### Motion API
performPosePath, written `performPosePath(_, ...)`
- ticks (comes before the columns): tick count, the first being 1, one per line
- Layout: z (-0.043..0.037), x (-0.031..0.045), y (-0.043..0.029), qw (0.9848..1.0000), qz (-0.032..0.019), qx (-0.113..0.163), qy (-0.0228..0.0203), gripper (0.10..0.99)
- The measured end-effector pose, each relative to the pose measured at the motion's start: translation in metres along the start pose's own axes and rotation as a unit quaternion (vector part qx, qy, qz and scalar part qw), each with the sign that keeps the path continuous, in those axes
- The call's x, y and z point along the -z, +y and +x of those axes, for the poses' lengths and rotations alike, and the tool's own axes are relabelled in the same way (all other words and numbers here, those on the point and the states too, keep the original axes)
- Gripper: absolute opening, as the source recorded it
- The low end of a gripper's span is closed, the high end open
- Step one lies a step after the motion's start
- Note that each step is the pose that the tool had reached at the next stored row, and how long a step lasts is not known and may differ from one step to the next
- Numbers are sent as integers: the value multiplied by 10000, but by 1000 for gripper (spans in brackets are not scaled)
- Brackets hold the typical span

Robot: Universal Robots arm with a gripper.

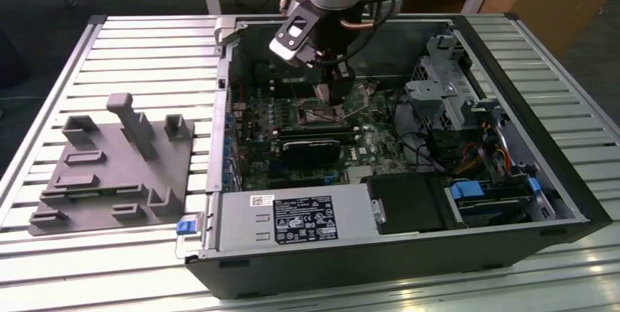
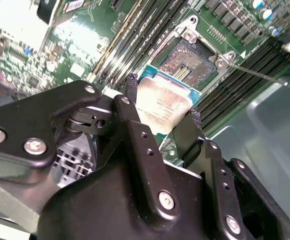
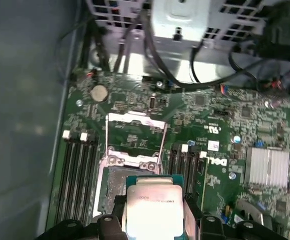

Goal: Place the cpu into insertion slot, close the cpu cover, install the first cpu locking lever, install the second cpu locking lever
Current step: 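Place the cpu into insertion slot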

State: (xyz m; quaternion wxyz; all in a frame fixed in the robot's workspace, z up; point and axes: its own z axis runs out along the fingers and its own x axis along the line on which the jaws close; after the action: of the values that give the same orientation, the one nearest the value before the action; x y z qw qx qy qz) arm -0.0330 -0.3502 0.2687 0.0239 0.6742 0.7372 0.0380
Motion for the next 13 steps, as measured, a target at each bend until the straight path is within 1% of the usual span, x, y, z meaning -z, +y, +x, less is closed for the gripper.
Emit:
performPosePath(4,1,-37,-3,9996,-4,-292,-26,537)
performPosePath(8,10,-75,-6,9991,-6,-414,-50,537)
performPosePath(11,22,-107,-8,9989,-6,-465,-98,537)
performPosePath(13,33,-125,-9,9987,-6,-480,-147,537)
